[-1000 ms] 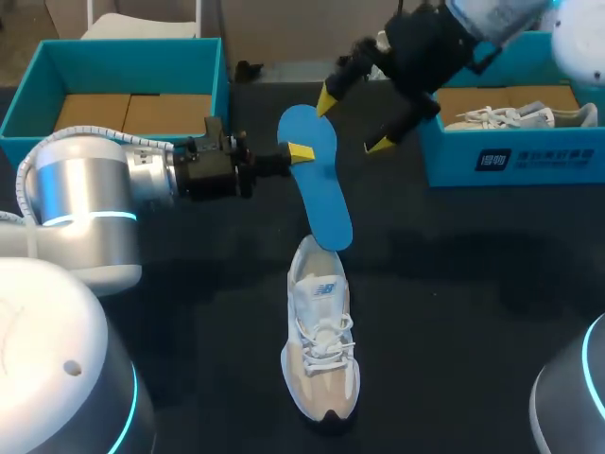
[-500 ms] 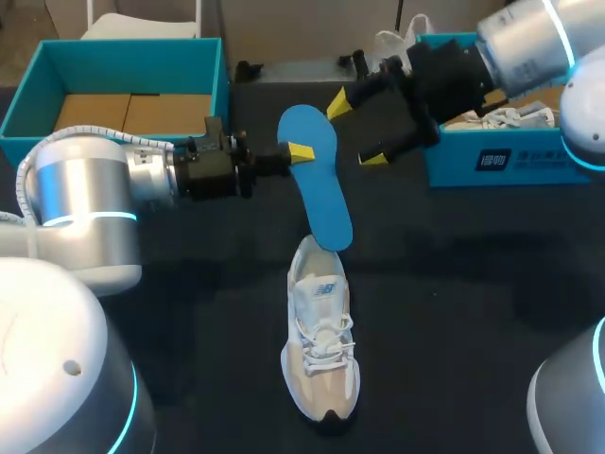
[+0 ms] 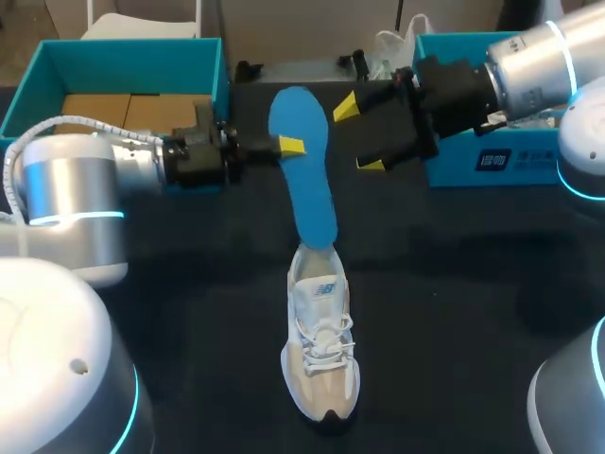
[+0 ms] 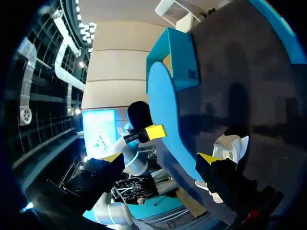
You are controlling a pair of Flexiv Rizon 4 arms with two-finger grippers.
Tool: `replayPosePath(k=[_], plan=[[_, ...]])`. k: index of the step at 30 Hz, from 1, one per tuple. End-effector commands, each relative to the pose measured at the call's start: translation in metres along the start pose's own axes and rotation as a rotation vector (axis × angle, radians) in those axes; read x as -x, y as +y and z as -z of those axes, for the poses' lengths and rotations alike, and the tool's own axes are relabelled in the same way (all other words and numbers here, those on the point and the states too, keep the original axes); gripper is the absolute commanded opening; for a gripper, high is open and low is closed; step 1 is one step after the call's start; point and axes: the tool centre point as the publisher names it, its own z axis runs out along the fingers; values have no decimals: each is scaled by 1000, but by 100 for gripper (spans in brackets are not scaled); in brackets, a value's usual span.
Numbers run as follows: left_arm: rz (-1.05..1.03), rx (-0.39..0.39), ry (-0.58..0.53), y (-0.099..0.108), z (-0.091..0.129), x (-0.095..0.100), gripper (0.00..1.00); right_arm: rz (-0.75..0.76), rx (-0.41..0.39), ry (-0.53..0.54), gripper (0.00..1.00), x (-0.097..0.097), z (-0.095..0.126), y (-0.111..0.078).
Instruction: Take the shoe out of the shoebox, open the shoe tongue, remove and reinsert the insole, then place the shoe into the shoebox
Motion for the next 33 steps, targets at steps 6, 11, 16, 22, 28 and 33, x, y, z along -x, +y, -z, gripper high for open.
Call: replayPosePath(k=[6,11,16,22,28,33], plan=[[-422,-13,102,-9,29,-2,0,11,-10,34,100,3,0,3],[-828,-34,167,-9,38,-8,0,11,-10,34,100,3,0,3],[-975,-102,82,-10,40,-14,0,11,-10,34,100,3,0,3],[-975,-102,82,-10,40,-14,0,11,-10,34,100,3,0,3],[-1292,-145,136,-15,49,-29,0,11,-10,34,100,3,0,3],[-1738,-78,307,-21,67,-30,0,11,-10,34,100,3,0,3]])
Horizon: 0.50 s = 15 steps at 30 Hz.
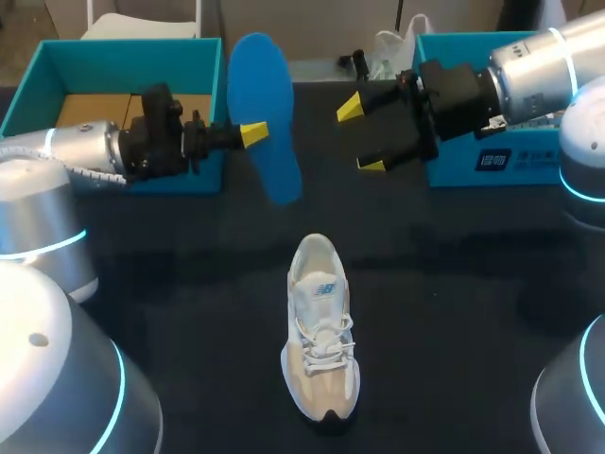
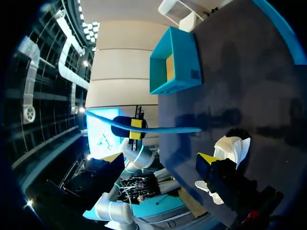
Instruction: Take the shoe out of the shoebox, open the shoe tongue, remove and reinsert the insole, then place the shoe into the shoebox
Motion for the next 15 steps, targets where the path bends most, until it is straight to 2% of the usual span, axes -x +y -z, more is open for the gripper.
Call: replayPosePath(k=[1,13,15], plan=[[-661,-46,236,-2,21,1,0,-1,2,-2,100,-1,-2,0],[-661,-46,236,-2,21,1,0,-1,2,-2,100,-1,-2,0],[-766,-41,287,-3,17,-5,0,-1,2,-2,100,-1,-2,0]])
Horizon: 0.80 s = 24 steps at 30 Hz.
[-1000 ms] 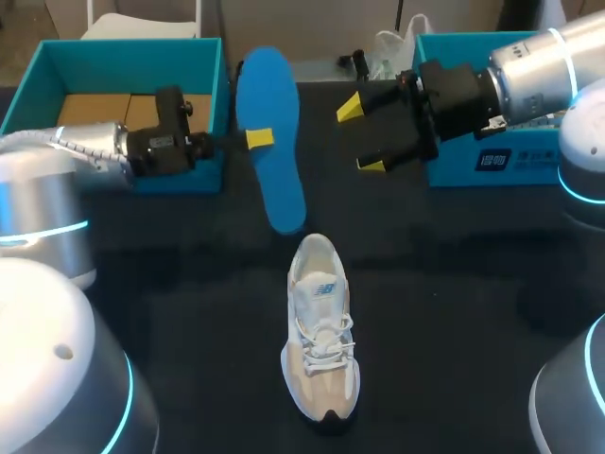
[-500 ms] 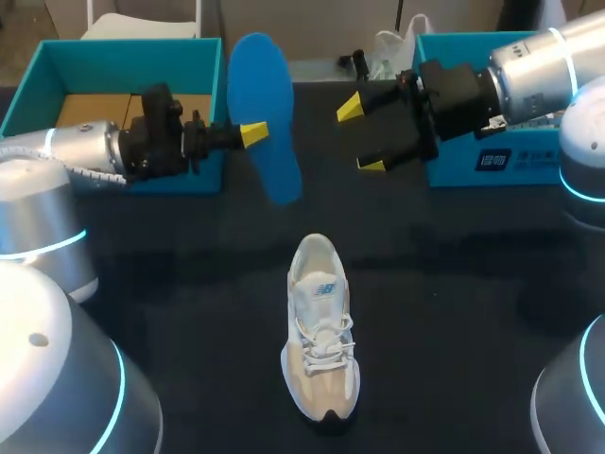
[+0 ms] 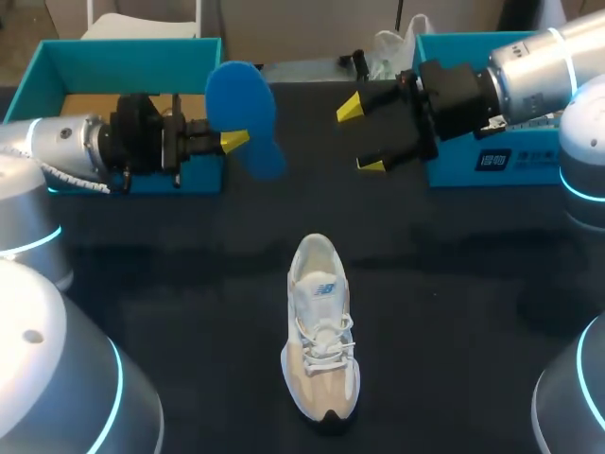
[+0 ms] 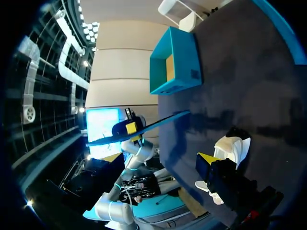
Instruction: Take the shoe out of the shoebox, open the shoe tongue, remove and reinsert the insole, then place the shoe into the shoebox
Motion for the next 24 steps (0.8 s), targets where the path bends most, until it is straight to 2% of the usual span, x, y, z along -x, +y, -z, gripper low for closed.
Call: replayPosePath(k=[1,3,10,12,24], plan=[[-338,-7,148,1,-5,2,0,0,1,-2,100,0,-2,0],[-408,-25,176,-3,-7,-1,0,2,3,21,100,1,1,2],[-789,61,204,-13,-8,-6,0,-1,5,118,100,8,4,6],[-848,39,245,-14,-8,-5,0,7,6,153,100,8,3,6],[-848,39,245,-14,-8,-5,0,-9,23,178,100,9,3,7]])
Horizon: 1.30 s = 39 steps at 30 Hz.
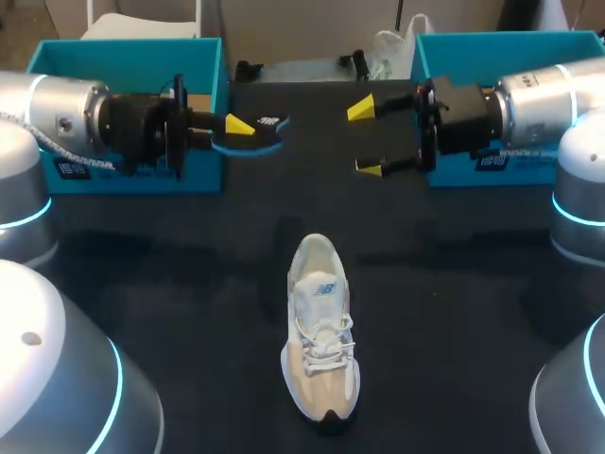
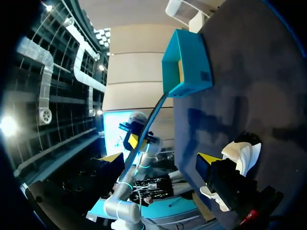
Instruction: Take the shoe out of the shoebox, open the shoe tongue, remove and reinsert the insole, then place the shoe into the shoebox
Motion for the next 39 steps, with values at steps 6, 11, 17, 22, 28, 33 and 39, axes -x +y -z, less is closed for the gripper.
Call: replayPosePath(k=[6,11,17,22,28,33,39], plan=[[-138,-13,-23,4,-2,4,0,-1,3,-5,100,-1,0,-1],[-282,73,-33,6,-13,5,0,-1,3,-5,100,-1,0,-1],[-415,245,36,7,-16,8,0,-1,3,-5,100,-1,0,-1],[-415,245,36,7,-16,8,0,-1,3,-5,100,-1,0,-1],[-479,212,25,26,-31,8,0,-11,29,3,100,0,1,3],[-492,210,-6,43,-39,11,0,26,19,40,100,0,-13,6],[-487,201,-43,58,-42,15,0,26,26,55,100,5,-35,0]])
